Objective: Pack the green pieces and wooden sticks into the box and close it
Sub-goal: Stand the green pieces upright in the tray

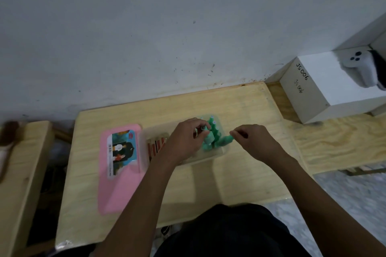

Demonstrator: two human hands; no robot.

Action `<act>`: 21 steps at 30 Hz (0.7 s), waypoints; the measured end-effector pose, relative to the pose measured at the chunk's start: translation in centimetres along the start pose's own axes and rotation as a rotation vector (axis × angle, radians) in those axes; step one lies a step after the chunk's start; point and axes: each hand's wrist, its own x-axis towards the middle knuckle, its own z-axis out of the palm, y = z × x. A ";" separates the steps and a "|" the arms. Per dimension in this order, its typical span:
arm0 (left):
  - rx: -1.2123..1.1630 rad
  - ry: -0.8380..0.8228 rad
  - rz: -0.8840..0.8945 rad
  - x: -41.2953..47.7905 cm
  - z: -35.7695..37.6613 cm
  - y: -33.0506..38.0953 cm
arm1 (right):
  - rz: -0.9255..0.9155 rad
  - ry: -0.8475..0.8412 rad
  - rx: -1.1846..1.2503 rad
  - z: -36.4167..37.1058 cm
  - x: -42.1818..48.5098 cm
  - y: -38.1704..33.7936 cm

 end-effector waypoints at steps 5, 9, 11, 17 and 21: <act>0.040 -0.064 -0.008 -1.2 0.7 -0.6 | 0.002 -0.078 -0.149 1.7 -0.1 -0.6; 0.141 -0.121 -0.019 -1.5 1.8 -1.1 | -0.005 -0.105 -0.253 2.9 0.3 -1.0; 0.180 -0.149 -0.036 -1.7 2.5 -1.3 | 0.006 -0.112 -0.312 3.4 0.3 -1.2; 0.232 -0.137 -0.045 -2.0 4.7 -1.4 | 0.056 -0.037 -0.427 4.8 0.5 -1.3; 0.244 -0.112 -0.070 -2.0 5.9 -1.6 | 0.061 -0.020 -0.489 5.8 0.6 -1.0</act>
